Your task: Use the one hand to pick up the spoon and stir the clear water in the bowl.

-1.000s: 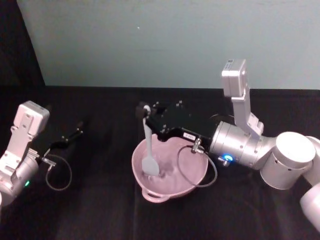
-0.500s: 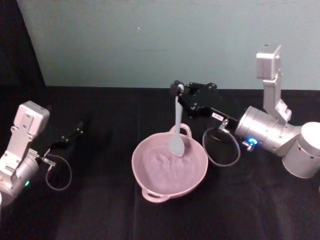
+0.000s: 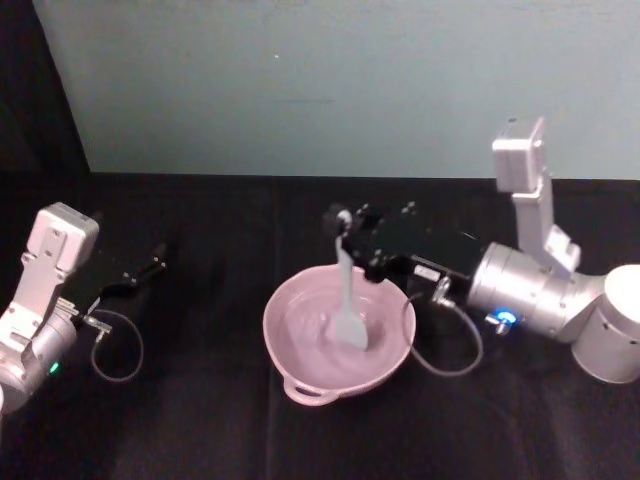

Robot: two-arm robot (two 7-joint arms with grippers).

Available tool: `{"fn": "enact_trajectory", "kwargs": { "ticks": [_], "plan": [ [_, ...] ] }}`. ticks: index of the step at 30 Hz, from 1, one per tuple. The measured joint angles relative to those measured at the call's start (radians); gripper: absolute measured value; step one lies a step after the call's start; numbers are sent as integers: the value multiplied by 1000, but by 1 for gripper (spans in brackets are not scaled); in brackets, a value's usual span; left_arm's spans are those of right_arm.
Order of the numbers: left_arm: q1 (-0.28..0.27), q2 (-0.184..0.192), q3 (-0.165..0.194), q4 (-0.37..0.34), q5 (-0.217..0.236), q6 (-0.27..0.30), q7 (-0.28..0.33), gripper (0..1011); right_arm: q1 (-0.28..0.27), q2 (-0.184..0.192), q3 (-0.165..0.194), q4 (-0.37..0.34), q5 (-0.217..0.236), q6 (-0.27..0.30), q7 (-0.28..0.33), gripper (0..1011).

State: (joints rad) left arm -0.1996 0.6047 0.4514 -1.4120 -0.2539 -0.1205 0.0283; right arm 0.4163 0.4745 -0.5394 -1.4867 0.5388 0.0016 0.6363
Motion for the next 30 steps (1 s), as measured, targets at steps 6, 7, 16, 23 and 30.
{"fn": "enact_trajectory", "kwargs": {
  "ticks": [6, 7, 16, 23, 30],
  "plan": [
    [0, 0, 0, 0, 0, 0, 0, 1005, 18, -26, -39, 1, -10, 5, 19, 84],
    [0, 0, 0, 0, 0, 0, 0, 1005, 22, -30, -42, 5, -10, 5, 21, 84],
    [0, 0, 0, 0, 0, 0, 0, 1005, 86, -93, -46, 124, 5, -26, 35, 84],
    [0, 0, 0, 0, 0, 0, 0, 1005, 109, -102, -13, 194, 16, -51, 22, 84],
    [0, 0, 0, 0, 0, 0, 0, 1005, 73, -61, 25, 157, 23, -50, 1, 84]
  ]
}}
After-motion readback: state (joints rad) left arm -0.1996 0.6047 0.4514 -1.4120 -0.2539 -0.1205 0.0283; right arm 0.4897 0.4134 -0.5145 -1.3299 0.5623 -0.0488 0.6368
